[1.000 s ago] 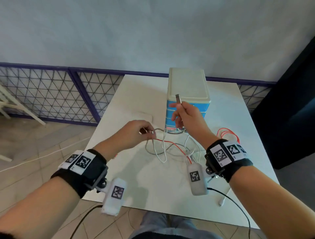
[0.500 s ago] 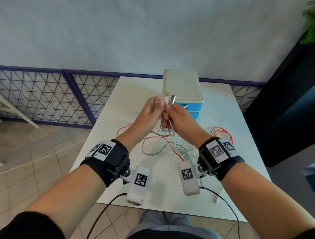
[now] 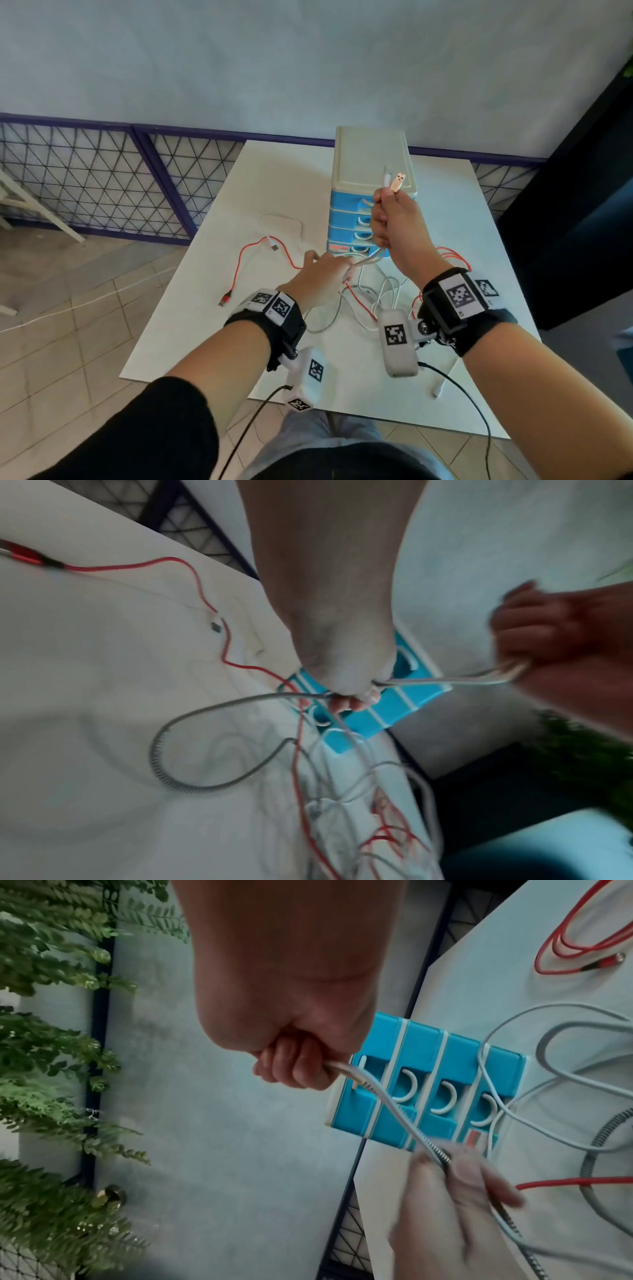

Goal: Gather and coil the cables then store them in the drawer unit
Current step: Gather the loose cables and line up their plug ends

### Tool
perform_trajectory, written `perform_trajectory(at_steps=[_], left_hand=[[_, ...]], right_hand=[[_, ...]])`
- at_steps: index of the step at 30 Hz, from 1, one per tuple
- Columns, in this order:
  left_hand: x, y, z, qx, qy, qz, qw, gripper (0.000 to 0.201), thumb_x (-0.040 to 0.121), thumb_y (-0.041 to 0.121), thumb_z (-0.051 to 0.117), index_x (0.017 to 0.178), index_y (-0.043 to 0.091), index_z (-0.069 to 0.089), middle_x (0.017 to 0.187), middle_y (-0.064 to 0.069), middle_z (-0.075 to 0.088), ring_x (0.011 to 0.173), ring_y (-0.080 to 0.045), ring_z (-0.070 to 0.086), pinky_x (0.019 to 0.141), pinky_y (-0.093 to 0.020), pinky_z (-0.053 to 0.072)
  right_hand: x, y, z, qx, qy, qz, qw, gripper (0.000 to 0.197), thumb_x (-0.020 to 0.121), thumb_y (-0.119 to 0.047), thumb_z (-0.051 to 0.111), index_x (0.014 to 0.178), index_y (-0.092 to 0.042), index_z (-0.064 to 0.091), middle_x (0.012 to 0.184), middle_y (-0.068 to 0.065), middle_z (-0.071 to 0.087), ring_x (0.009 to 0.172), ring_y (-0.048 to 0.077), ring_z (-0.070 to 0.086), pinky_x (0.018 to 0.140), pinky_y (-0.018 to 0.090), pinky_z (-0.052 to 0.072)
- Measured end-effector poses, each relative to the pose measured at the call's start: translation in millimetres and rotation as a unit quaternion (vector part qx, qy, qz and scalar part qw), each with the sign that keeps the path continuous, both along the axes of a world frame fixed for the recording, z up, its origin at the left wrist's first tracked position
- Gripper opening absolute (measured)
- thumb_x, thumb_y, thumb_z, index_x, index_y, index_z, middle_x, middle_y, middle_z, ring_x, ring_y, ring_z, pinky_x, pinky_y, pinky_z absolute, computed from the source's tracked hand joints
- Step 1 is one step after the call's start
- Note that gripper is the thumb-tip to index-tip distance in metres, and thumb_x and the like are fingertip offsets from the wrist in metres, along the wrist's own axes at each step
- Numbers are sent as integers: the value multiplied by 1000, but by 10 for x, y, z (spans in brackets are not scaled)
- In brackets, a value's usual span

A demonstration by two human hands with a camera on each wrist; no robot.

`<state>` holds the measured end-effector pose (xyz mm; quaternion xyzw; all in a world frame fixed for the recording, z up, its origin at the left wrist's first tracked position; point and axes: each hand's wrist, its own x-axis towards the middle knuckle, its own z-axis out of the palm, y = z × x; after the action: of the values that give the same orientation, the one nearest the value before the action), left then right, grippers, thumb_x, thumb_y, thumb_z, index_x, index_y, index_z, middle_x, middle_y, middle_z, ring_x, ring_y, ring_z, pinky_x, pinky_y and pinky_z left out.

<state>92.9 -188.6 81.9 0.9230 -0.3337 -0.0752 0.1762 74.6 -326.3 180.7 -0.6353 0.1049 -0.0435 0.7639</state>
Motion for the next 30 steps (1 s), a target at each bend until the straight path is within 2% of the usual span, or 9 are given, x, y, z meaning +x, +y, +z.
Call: perform_trajectory(at_steps=[2, 5, 12, 18, 21, 25, 27, 28, 30], left_hand=[[32, 41, -122, 14, 4, 12, 1000, 30, 76, -2, 28, 85, 25, 40, 88, 3, 56, 92, -23, 49, 83, -37, 25], [98, -70, -197, 37, -16, -2, 999, 20, 92, 5, 30, 96, 18, 44, 93, -1, 55, 97, -24, 49, 96, -46, 28], [190, -58, -508, 114, -102, -37, 988, 21, 99, 12, 32, 114, 14, 47, 111, -2, 58, 106, -25, 51, 99, -47, 26], [238, 162, -607, 125, -58, -16, 990, 33, 101, 26, 32, 129, 15, 44, 125, -5, 55, 117, -27, 47, 96, -44, 31], [246, 383, -704, 157, -15, 21, 987, 26, 99, 23, 39, 122, 13, 47, 121, -8, 53, 116, -29, 46, 92, -43, 35], [236, 514, -756, -8, 85, 107, 991, 11, 95, 16, 45, 95, 12, 55, 103, -9, 57, 99, -29, 55, 87, -44, 44], [237, 503, -703, -144, 167, 131, 967, 6, 90, 15, 56, 94, 11, 54, 93, -5, 56, 85, -21, 57, 85, -31, 48], [235, 511, -634, -200, 219, 135, 945, 20, 85, 16, 65, 100, 12, 53, 92, -2, 55, 82, -15, 54, 82, -22, 46], [273, 612, -529, -267, 282, 172, 905, 46, 74, 19, 78, 113, 15, 52, 99, 0, 58, 86, -10, 54, 82, -19, 44]], right_hand=[[-32, -64, 29, -1, -7, -15, 1000, 31, 104, -25, 30, 79, -17, 45, 56, -5, 28, 37, 5, 24, 36, 15, 20], [-76, -66, 30, -30, 0, -21, 999, 30, 104, -26, 31, 80, -17, 46, 55, -7, 30, 39, 5, 25, 38, 19, 20], [-50, -77, -3, -31, 8, -61, 998, 31, 104, -25, 31, 77, -16, 45, 47, -11, 32, 36, 4, 23, 36, 17, 18], [-47, 12, -6, -36, -10, -72, 997, 30, 103, -23, 33, 76, -16, 42, 52, -5, 28, 36, 4, 22, 36, 15, 18], [-3, -18, 111, -22, -34, -74, 996, 28, 103, -23, 33, 77, -17, 42, 50, -8, 28, 37, 5, 20, 37, 16, 16], [62, -2, 158, -51, -36, -60, 996, 28, 103, -24, 32, 77, -19, 43, 47, -10, 29, 37, 6, 20, 38, 16, 17], [85, 57, 136, -86, -38, -50, 994, 28, 103, -25, 31, 78, -19, 44, 46, -11, 30, 38, 7, 22, 38, 18, 18], [92, 82, 125, -102, -40, -48, 993, 28, 103, -25, 31, 78, -19, 44, 45, -12, 32, 37, 6, 23, 38, 18, 20], [102, 112, 103, -125, -43, -50, 990, 29, 103, -25, 31, 78, -20, 46, 43, -12, 33, 36, 5, 26, 37, 19, 23]])
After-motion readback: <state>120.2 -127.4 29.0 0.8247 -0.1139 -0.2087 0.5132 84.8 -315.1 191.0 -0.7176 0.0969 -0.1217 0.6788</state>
